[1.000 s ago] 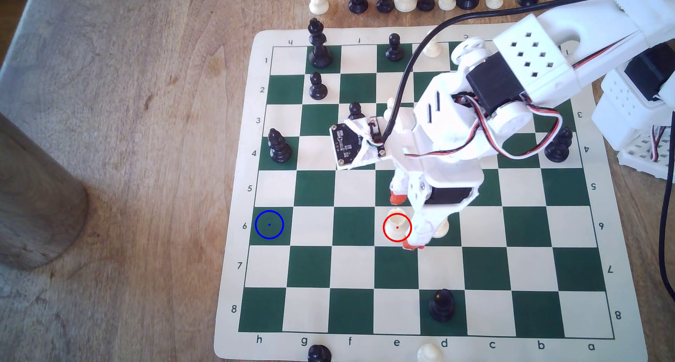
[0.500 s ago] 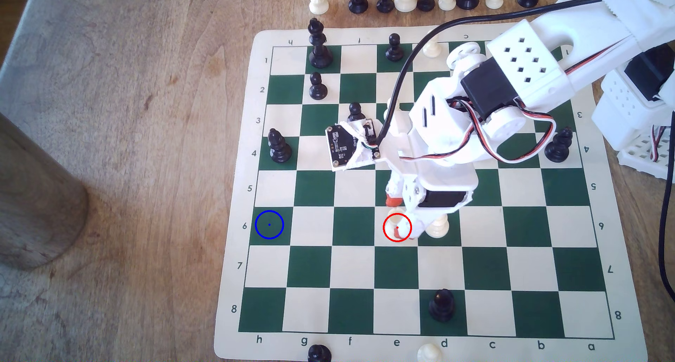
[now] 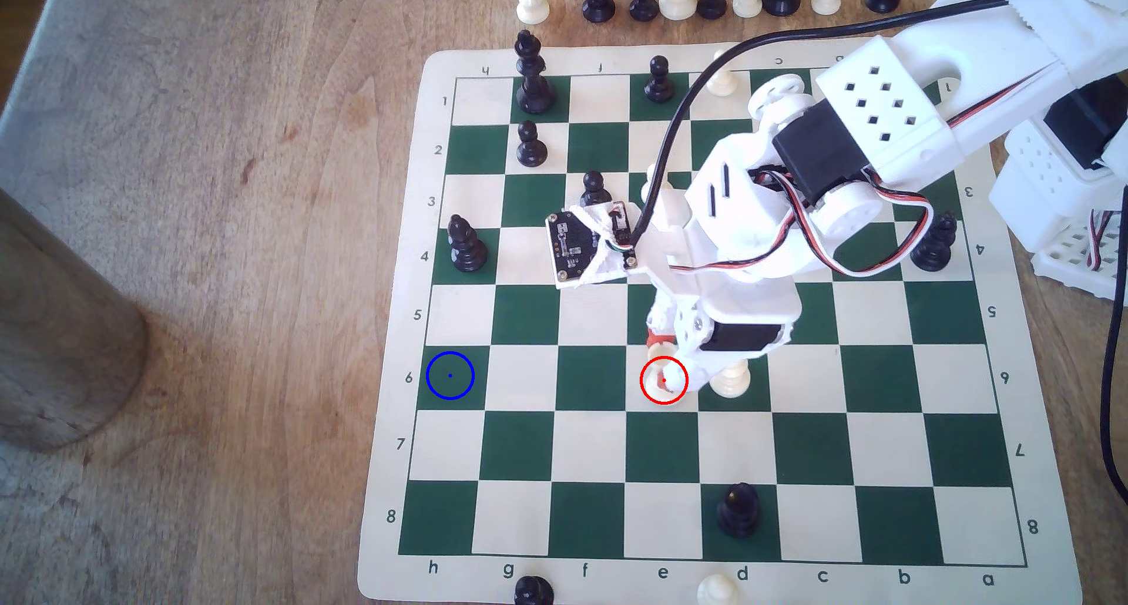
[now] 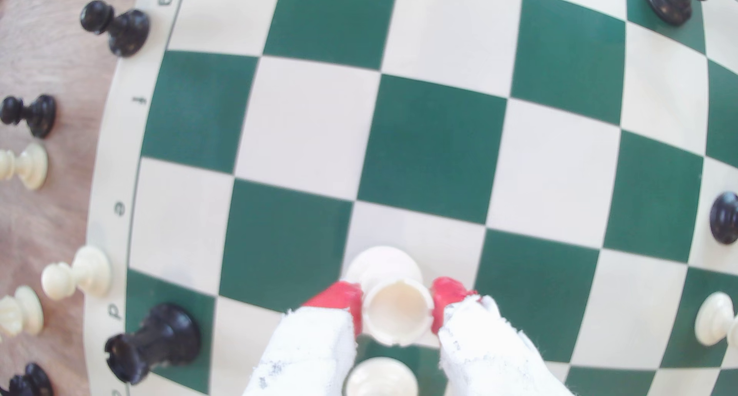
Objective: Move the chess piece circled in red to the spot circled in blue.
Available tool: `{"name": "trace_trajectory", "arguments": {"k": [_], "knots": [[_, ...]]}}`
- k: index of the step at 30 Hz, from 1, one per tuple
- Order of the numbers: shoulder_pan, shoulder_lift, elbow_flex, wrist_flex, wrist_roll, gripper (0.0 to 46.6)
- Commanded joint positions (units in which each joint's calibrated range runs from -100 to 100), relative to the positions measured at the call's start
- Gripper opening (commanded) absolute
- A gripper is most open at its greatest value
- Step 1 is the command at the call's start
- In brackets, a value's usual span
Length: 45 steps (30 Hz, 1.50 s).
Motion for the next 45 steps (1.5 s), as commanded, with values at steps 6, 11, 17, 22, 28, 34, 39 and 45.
{"name": "trace_trajectory", "arguments": {"k": [6,11,17,22,28,34,39,45], "knots": [[0.48,-8.92,-9.1,2.1,-0.1,5.6],[1.42,-6.29,-20.25,7.67,-0.1,5.5],[3.29,5.0,-39.56,13.81,-0.34,5.3],[4.08,13.06,-51.8,15.77,-0.24,5.3],[5.49,20.62,-60.23,15.77,0.05,5.3],[6.89,26.48,-64.4,15.12,0.05,5.3],[8.22,31.91,-67.57,13.73,0.68,5.3],[8.46,35.14,-68.39,10.45,1.27,5.4]]}}
